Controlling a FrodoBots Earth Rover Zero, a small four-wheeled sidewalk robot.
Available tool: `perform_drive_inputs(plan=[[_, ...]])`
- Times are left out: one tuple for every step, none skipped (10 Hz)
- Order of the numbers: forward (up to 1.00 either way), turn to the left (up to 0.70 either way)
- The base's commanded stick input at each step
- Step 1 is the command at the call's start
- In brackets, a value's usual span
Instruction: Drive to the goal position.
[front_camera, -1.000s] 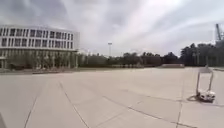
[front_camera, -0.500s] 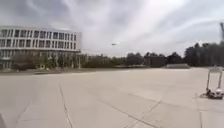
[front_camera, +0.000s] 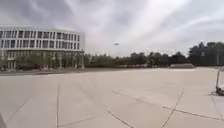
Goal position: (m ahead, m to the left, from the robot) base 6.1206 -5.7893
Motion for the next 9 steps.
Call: perform_drive_inputs(plan=[[0.70,0.09],[0.70,0.02],[0.70,0.00],[0.70,0.00],[0.70,0.00],[0.70,-0.03],[0.70,-0.32],[0.70,-0.35],[0.70,-0.35]])
